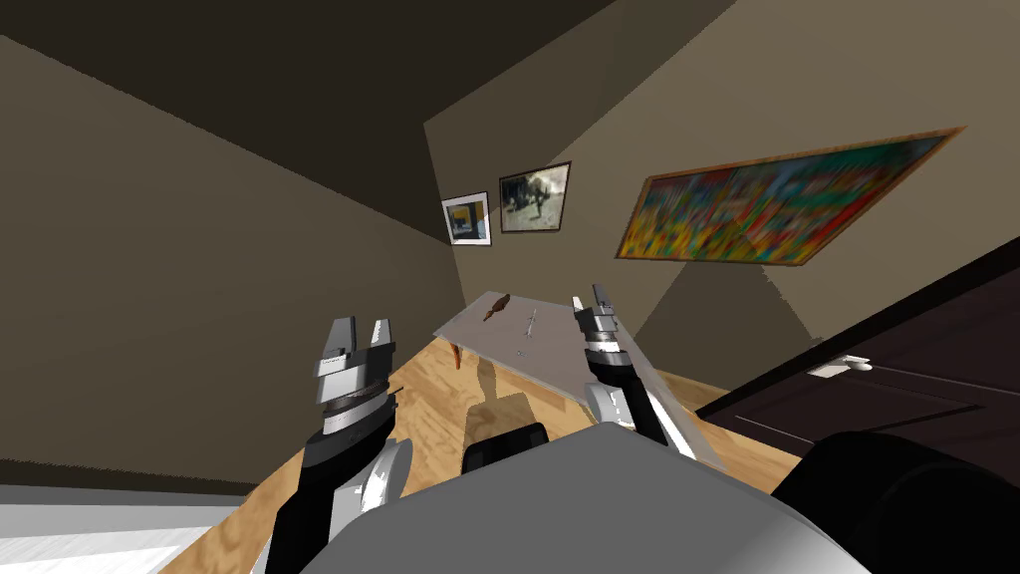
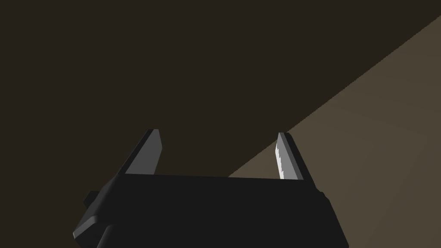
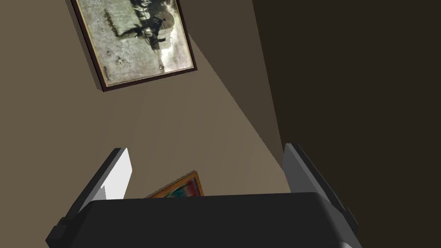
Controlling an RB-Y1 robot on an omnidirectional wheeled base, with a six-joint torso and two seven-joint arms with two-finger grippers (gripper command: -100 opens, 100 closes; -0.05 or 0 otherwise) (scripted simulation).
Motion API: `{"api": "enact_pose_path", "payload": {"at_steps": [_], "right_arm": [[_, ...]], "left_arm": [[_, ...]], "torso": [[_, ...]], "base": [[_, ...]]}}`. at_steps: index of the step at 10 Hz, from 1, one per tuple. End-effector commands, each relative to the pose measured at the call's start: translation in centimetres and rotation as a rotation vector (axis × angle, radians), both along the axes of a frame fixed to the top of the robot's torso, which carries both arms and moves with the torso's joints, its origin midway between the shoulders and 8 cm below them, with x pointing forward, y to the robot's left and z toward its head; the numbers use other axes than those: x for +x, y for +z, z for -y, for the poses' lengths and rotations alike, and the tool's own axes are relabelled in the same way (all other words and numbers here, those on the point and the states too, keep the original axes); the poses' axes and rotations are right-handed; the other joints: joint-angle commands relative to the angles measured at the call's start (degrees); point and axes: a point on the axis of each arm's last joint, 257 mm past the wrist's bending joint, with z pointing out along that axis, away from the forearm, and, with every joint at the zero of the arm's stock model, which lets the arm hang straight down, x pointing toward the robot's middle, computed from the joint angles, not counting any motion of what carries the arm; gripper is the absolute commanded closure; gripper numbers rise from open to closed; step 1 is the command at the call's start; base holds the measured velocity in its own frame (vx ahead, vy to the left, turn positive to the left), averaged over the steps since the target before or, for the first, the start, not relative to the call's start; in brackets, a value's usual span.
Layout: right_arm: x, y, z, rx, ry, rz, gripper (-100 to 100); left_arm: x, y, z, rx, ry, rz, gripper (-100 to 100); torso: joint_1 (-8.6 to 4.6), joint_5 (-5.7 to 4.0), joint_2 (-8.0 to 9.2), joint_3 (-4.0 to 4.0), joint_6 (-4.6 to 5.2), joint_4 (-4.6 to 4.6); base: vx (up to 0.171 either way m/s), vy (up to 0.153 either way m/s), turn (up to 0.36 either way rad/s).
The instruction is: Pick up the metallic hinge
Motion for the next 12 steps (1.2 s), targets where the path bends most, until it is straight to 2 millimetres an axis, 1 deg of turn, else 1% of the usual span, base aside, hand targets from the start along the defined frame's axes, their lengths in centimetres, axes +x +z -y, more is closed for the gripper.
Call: {"api": "enact_pose_path", "payload": {"at_steps": [1,4,8,9,10,11,12], "right_arm": [[1.0,-0.7,-1.1,-0.044,0.028,-0.023,-100],[3.1,-2.5,-3.2,-0.130,0.076,-0.076,-100],[6.6,-6.5,-6.9,-0.285,0.141,-0.170,-100],[6.8,-7.1,-6.8,-0.289,0.142,-0.182,-100],[7.6,-8.2,-7.8,-0.338,0.157,-0.206,-100],[7.7,-8.6,-7.7,-0.337,0.157,-0.214,-100],[8.6,-10.2,-8.6,-0.389,0.171,-0.245,-100]], "left_arm": [[0.0,0.0,0.0,0.000,0.000,0.000,0],[0.0,0.0,0.0,0.000,0.000,0.000,0],[0.0,0.0,0.0,0.000,0.000,0.000,0],[0.0,0.0,0.0,0.000,0.000,0.000,0],[0.0,0.0,0.0,0.000,0.000,0.000,0],[0.0,0.0,0.0,0.000,0.000,0.000,0],[0.0,0.0,0.0,0.000,0.000,0.000,0]], "torso": [[0.00,0.00,0.00,0.00,0.00,0.00],[0.16,0.04,-0.09,-0.05,-0.01,-0.02],[0.28,0.06,-0.14,-0.09,-0.01,-0.04],[0.28,0.07,-0.12,-0.07,0.00,-0.03],[0.22,0.05,-0.14,-0.08,0.00,-0.03],[0.19,0.04,-0.14,-0.08,-0.01,-0.03],[0.13,0.03,-0.11,-0.07,0.01,-0.03]], "base": [[0.008,0.024,0.009],[0.022,0.050,0.014],[0.031,0.072,0.035],[0.030,0.056,0.012],[0.027,0.045,0.045],[0.024,0.030,0.022],[0.030,0.039,0.038]]}}
